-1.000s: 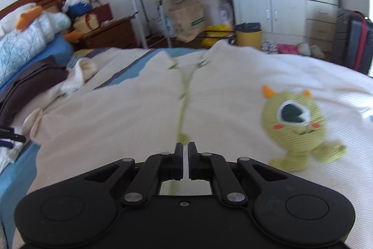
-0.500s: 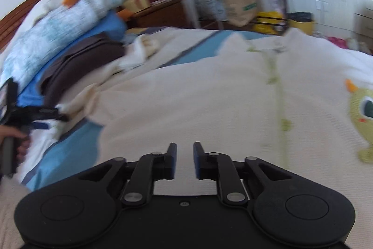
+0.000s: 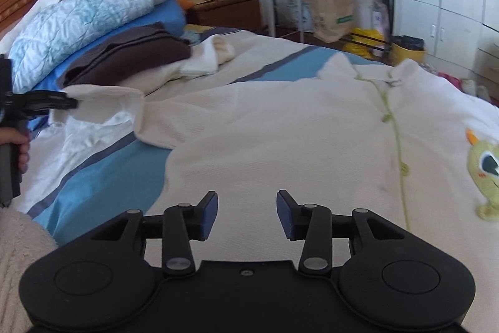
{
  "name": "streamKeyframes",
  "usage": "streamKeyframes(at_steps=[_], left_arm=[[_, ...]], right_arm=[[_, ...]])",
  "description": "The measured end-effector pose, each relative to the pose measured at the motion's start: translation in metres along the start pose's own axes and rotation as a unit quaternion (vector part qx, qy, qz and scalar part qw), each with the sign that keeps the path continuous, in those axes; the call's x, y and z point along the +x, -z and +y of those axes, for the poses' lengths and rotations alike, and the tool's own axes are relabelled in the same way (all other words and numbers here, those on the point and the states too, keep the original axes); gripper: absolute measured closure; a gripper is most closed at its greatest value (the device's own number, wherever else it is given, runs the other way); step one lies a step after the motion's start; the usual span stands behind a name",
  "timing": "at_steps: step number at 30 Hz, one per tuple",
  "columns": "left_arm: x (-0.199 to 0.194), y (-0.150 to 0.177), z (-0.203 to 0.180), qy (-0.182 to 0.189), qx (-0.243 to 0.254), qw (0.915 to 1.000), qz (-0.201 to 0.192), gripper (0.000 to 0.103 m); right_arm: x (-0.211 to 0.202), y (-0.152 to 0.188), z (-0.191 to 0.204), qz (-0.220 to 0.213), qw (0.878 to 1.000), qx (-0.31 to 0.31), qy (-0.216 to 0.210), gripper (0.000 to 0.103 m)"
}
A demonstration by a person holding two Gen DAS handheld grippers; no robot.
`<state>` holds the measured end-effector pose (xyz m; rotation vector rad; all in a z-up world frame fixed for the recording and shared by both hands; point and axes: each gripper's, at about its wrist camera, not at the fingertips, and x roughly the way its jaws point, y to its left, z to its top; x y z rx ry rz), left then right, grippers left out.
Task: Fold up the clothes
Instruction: 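Lift the sleeve with the left gripper and fold it across the robe front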
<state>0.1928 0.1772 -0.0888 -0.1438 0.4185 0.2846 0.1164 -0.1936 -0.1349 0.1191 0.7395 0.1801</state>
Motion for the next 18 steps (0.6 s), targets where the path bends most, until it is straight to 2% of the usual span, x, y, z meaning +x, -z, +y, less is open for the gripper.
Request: streamKeyframes(at_steps=[3,5,8,11,13,14,18], left_arm=[[-0.024,-0.014,-0.005,0.005,0.003,0.9977,-0.068,0.08],[-0.037,-0.021,-0.009,0.035,-0.012,0.995,-0.093,0.08],[-0.056,-0.033,-0.026,0.106,-0.028,0.9883,-0.106,0.08],[-0.078,-0.045,-0.063,0.171,-0.019,0.9811,-0.087,0.08],[-0.095,-0.05,-0.098,0.231,0.006,0.9692,-0.085,0.08],[-0.104,-0.051,-0.116,0.267,0.014,0.9601,-0.083,0.08],[-0.138,-0.047,-0.194,0.403,0.046,0.9127,-0.049,0.08]], right_arm=[[-0.008,0.006,-0.01,-0.002,1.0,0.019,0.01,0.054],[-0.013,0.009,-0.015,-0.003,1.0,0.021,0.018,0.054],[-0.017,0.008,-0.023,-0.008,0.999,0.027,0.025,0.054],[-0.021,0.005,-0.029,-0.015,0.999,0.036,0.028,0.054],[-0.025,0.003,-0.032,-0.023,0.999,0.041,0.025,0.054],[-0.027,0.002,-0.034,-0.026,0.998,0.043,0.023,0.054],[-0.032,0.002,-0.041,-0.034,0.998,0.048,0.015,0.054]])
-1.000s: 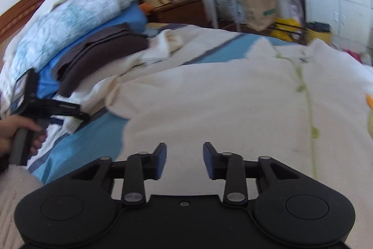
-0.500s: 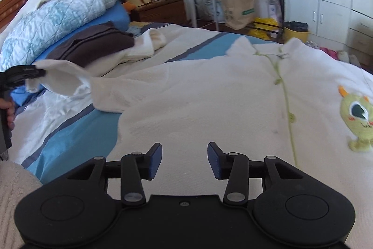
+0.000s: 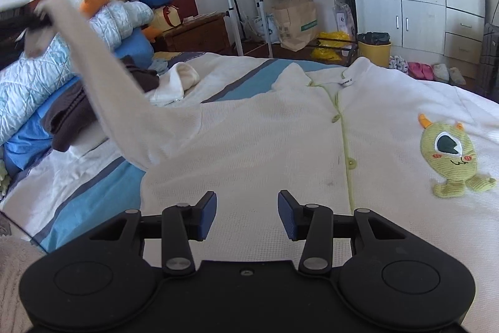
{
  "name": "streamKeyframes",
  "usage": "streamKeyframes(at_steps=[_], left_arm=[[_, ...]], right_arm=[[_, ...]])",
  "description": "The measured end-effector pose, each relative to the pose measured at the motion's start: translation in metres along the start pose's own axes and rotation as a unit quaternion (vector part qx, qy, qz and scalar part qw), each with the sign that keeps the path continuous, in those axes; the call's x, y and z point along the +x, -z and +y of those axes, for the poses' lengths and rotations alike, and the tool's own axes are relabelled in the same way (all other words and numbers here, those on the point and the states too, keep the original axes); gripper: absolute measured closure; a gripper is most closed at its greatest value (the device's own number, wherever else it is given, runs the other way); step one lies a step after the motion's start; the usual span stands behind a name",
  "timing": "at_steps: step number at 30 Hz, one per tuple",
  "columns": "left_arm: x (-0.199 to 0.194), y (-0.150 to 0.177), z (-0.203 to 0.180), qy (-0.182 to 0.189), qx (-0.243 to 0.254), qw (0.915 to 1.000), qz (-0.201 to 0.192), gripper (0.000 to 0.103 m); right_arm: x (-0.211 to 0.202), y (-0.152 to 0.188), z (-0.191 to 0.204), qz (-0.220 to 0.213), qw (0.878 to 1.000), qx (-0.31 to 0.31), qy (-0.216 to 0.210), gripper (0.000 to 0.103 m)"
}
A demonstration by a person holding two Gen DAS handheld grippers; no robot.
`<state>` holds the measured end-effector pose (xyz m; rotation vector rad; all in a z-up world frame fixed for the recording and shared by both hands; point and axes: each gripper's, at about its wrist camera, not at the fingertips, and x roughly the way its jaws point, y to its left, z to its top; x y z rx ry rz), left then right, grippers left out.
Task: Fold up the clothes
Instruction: 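Lift the sleeve with the left gripper and fold it across the robe front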
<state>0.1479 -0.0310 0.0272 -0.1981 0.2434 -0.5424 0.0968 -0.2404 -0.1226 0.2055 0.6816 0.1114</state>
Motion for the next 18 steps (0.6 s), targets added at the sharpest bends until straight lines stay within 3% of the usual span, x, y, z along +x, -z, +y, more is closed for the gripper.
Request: streamKeyframes(at_steps=[3,8,10,12,14,16,18], left_arm=[[0.033,0.013,-0.048,0.074,0.006,0.9964,0.042,0.08],[0.086,0.068,-0.074,0.109,-0.008,0.985,0.134,0.076],[0.112,0.094,-0.062,0.133,-0.04,0.9672,0.213,0.061],[0.134,0.119,-0.042,0.156,-0.069,0.9425,0.288,0.06],[0.141,0.134,-0.024,0.15,-0.076,0.9312,0.324,0.06],[0.139,0.132,-0.006,0.138,-0.061,0.9324,0.329,0.06],[0.133,0.12,0.014,0.11,-0.04,0.9422,0.314,0.053]], right_arm=[[-0.003,0.0,-0.005,-0.005,1.0,0.005,-0.007,0.054],[-0.008,0.001,-0.014,-0.023,0.999,0.014,-0.027,0.051],[-0.007,0.004,-0.016,-0.025,0.999,0.008,-0.044,0.051],[-0.003,0.007,-0.017,-0.017,0.998,-0.003,-0.061,0.049],[0.009,0.01,-0.016,0.007,0.999,-0.02,-0.049,0.049],[0.021,0.015,-0.021,0.016,0.999,-0.011,-0.038,0.049],[0.032,0.017,-0.03,0.028,0.999,0.018,-0.032,0.049]])
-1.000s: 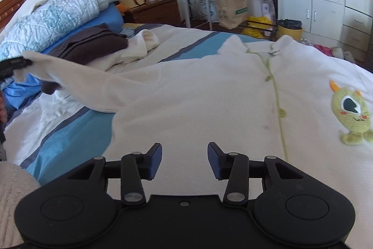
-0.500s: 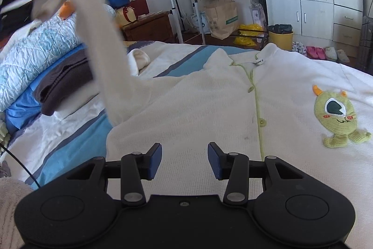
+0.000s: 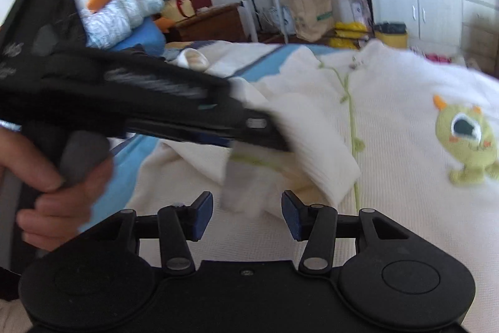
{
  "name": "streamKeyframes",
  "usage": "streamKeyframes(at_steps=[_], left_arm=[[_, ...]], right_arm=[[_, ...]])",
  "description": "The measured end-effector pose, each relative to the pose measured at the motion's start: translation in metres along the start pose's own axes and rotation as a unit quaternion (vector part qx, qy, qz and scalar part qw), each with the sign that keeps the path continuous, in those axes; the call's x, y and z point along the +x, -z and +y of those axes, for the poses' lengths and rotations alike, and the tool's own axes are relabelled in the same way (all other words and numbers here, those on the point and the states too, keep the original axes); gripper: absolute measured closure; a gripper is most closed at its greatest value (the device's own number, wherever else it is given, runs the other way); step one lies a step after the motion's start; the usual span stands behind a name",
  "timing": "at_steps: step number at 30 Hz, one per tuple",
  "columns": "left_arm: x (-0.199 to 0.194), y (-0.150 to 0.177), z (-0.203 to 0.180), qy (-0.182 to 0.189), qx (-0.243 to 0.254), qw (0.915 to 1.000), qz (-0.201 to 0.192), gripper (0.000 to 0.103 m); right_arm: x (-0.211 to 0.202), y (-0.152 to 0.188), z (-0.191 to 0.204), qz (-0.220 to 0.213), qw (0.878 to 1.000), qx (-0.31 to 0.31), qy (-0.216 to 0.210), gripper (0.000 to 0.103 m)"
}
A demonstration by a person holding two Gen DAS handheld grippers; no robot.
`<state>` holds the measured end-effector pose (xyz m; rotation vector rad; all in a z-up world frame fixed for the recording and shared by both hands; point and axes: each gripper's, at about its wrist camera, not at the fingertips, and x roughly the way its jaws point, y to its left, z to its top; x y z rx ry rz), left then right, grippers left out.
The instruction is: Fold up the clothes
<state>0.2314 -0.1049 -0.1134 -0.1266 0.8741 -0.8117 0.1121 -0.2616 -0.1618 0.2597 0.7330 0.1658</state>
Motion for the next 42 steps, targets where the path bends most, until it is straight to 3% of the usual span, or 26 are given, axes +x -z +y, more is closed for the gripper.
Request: streamKeyframes(at_steps=[2,4,8,10,13,16,17,19,20,22,24,26,27,29,30,31,32,33,37,39,42], left_arm=[[-0.019,-0.006,0.019,-0.053,0.002,0.9982,-0.027,0.043],[-0.035,-0.01,0.041,-0.109,-0.009,0.9928,-0.049,0.041],[-0.046,-0.012,0.086,-0.161,-0.045,0.9851,-0.041,0.041],[-0.047,-0.01,0.101,-0.166,-0.068,0.9835,-0.029,0.041],[-0.05,-0.007,0.115,-0.172,-0.09,0.9807,-0.027,0.041],[-0.052,-0.004,0.118,-0.203,-0.078,0.9758,-0.023,0.041],[-0.052,-0.003,0.117,-0.206,-0.075,0.9753,-0.022,0.041],[-0.053,-0.001,0.115,-0.204,-0.073,0.976,-0.021,0.041],[-0.053,-0.001,0.114,-0.199,-0.074,0.9769,-0.022,0.041],[-0.053,-0.001,0.111,-0.194,-0.073,0.9779,-0.026,0.041],[-0.055,-0.001,0.107,-0.202,-0.062,0.9767,-0.04,0.041],[-0.06,-0.003,0.102,-0.211,-0.046,0.9746,-0.06,0.041],[-0.061,-0.004,0.101,-0.212,-0.04,0.974,-0.068,0.041],[-0.061,-0.005,0.101,-0.205,-0.041,0.9754,-0.07,0.041],[-0.06,-0.005,0.101,-0.198,-0.043,0.9771,-0.065,0.041],[-0.058,-0.004,0.102,-0.19,-0.045,0.9788,-0.061,0.041],[-0.054,-0.004,0.1,-0.185,-0.036,0.9808,-0.049,0.041],[-0.05,-0.003,0.098,-0.18,-0.022,0.9827,-0.036,0.041],[-0.023,0.007,0.083,-0.153,0.06,0.9854,0.046,0.034],[-0.008,0.015,0.072,-0.156,0.113,0.9778,0.082,0.034],[0.005,0.026,0.057,-0.183,0.189,0.9591,0.105,0.034]], right_arm=[[0.007,-0.001,-0.009,0.002,0.999,0.026,0.023,0.049],[0.007,-0.003,-0.017,-0.008,0.998,0.053,0.046,0.049],[-0.002,-0.004,-0.028,-0.034,0.993,0.094,0.069,0.049],[-0.007,-0.006,-0.032,-0.045,0.991,0.092,0.086,0.048],[-0.006,-0.008,-0.045,-0.033,0.989,0.139,0.028,0.048],[-0.001,-0.009,-0.058,-0.016,0.971,0.226,-0.07,0.047],[0.001,-0.007,-0.058,-0.017,0.966,0.241,-0.088,0.047],[0.011,-0.006,-0.051,-0.013,0.972,0.22,-0.076,0.047],[0.016,-0.008,-0.047,-0.011,0.979,0.196,-0.055,0.059],[0.026,-0.013,-0.039,-0.008,0.99,0.14,-0.003,0.093],[0.018,-0.022,-0.047,-0.051,0.985,0.163,0.005,0.093],[-0.002,-0.031,-0.063,-0.126,0.969,0.214,-0.015,0.093],[-0.012,-0.033,-0.072,-0.161,0.96,0.228,-0.005,0.093],[-0.031,-0.033,-0.089,-0.22,0.942,0.25,0.037,0.087],[-0.036,-0.03,-0.099,-0.23,0.933,0.269,0.067,0.082],[-0.04,-0.026,-0.108,-0.235,0.922,0.292,0.1,0.058],[-0.042,-0.023,-0.116,-0.227,0.913,0.312,0.129,0.049],[-0.045,-0.02,-0.121,-0.219,0.911,0.319,0.14,0.049],[-0.048,-0.017,-0.125,-0.192,0.922,0.308,0.135,0.049],[-0.048,-0.017,-0.124,-0.171,0.932,0.296,0.121,0.048],[-0.041,-0.018,-0.118,-0.117,0.948,0.271,0.12,0.047]])
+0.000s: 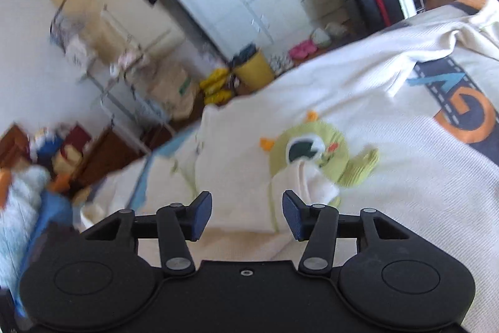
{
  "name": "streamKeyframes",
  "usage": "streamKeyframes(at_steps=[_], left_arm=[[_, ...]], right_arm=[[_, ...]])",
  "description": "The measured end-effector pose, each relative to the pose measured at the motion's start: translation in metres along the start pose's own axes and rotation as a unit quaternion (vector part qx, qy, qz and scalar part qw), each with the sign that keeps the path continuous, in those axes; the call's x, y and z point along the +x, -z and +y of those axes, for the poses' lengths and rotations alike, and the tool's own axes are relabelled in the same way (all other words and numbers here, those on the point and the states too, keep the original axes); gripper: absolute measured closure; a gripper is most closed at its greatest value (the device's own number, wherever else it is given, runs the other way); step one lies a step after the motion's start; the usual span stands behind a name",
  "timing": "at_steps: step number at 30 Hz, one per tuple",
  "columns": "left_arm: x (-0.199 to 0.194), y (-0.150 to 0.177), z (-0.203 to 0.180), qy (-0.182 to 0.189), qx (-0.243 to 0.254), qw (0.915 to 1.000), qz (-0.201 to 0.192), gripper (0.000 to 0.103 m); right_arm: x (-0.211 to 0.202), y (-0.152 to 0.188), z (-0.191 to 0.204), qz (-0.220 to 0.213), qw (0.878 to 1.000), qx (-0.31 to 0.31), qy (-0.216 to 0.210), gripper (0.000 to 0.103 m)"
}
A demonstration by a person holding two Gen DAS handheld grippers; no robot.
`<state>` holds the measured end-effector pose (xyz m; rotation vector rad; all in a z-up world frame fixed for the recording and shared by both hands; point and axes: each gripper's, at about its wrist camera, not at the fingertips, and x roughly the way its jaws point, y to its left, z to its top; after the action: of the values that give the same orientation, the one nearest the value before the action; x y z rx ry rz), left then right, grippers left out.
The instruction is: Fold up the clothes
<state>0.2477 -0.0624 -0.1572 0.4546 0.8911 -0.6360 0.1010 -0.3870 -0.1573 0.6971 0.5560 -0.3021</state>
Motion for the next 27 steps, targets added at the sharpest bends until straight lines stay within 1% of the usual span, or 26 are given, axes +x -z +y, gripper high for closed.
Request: streamKeyframes(at_steps=[2,4,5,6,7,9,11,13,14,16,18,19,20,21,22,23,24,27], left_arm=[[0.001,0.003,-0.008,-0.021,0.03,0.9993,0.004,0.034],[0.005,0.004,-0.006,-0.032,0.021,0.9991,0.017,0.034],[0.006,0.003,-0.002,-0.034,0.005,0.9993,0.016,0.034],[0.006,0.002,0.004,-0.035,-0.015,0.9992,0.011,0.034],[0.006,0.001,0.01,-0.037,-0.035,0.9987,0.006,0.034],[0.007,-0.001,0.017,-0.065,-0.045,0.9968,-0.01,0.034],[0.008,-0.003,0.023,-0.094,-0.055,0.9938,-0.024,0.034],[0.009,-0.004,0.032,-0.099,-0.084,0.9911,-0.031,0.033],[0.008,-0.005,0.036,-0.096,-0.107,0.9888,-0.039,0.033],[-0.001,-0.003,0.045,-0.091,-0.157,0.9811,-0.066,0.033],[-0.01,-0.002,0.052,-0.089,-0.203,0.9708,-0.093,0.033],[-0.014,-0.001,0.055,-0.086,-0.224,0.9652,-0.104,0.033],[-0.016,0.001,0.056,-0.083,-0.241,0.9606,-0.111,0.033],[-0.019,0.003,0.058,-0.079,-0.256,0.9562,-0.118,0.033],[-0.02,0.006,0.057,-0.08,-0.268,0.9529,-0.118,0.032],[-0.021,0.008,0.056,-0.083,-0.278,0.9501,-0.116,0.032],[-0.02,0.011,0.055,-0.09,-0.286,0.9479,-0.107,0.032],[-0.011,0.017,0.055,-0.097,-0.306,0.9447,-0.07,0.032]], right_arm=[[0.008,0.008,0.004,0.035,0.999,-0.013,0.017,0.047],[0.015,0.019,0.001,0.077,0.997,0.004,0.026,0.047],[0.02,0.028,-0.003,0.095,0.995,0.027,0.011,0.047],[0.024,0.038,-0.006,0.109,0.993,0.048,-0.014,0.047],[0.028,0.046,-0.007,0.111,0.991,0.065,-0.036,0.047],[0.029,0.055,-0.002,0.092,0.991,0.077,-0.052,0.047],[0.035,0.054,0.005,0.075,0.994,0.056,-0.057,0.046],[0.042,0.051,0.007,0.053,0.997,0.037,-0.044,0.046],[0.046,0.049,0.005,0.042,0.998,0.032,-0.038,0.047],[0.048,0.047,0.002,0.024,0.999,0.021,-0.036,0.049],[0.045,0.045,0.001,0.01,1.0,0.009,-0.022,0.052],[0.043,0.045,0.001,0.003,1.0,0.003,-0.014,0.056],[0.04,0.044,0.001,-0.003,1.0,-0.006,-0.008,0.063],[0.037,0.043,0.003,-0.009,1.0,-0.015,-0.007,0.067],[0.035,0.041,0.005,-0.013,1.0,-0.024,-0.007,0.079],[0.033,0.04,0.006,-0.017,0.999,-0.032,-0.007,0.093],[0.031,0.038,0.007,-0.023,0.999,-0.037,-0.008,0.097],[0.017,0.034,0.008,-0.063,0.997,-0.044,-0.011,0.098]])
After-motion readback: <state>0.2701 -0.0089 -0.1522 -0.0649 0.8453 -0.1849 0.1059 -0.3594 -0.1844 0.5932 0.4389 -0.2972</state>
